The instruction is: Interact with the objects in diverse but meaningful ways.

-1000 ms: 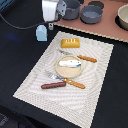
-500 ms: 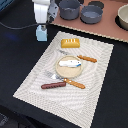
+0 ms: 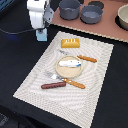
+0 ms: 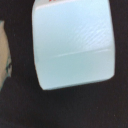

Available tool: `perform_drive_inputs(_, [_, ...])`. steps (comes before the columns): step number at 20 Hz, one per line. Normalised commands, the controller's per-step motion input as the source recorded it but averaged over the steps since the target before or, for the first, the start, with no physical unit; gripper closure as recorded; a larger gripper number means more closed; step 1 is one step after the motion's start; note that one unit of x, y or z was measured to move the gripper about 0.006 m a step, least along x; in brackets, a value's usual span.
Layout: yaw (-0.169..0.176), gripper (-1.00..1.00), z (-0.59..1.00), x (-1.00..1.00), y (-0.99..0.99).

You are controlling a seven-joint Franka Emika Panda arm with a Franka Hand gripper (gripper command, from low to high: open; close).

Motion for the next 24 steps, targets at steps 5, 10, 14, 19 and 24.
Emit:
perform_drive_inputs(5, [0.010, 1.00, -0.28, -0.31, -0.05])
perform_drive_inputs(10, [0.010, 1.00, -0.15, -0.16, -0.01])
perform_drive_inputs(14, [0.000, 1.00, 0.00, -0.03, 0.00])
perform_drive_inputs(19, [0.000, 1.00, 0.10, -0.01, 0.00])
perform_drive_inputs(24, [-0.021, 1.00, 0.94, -0.02, -0.42])
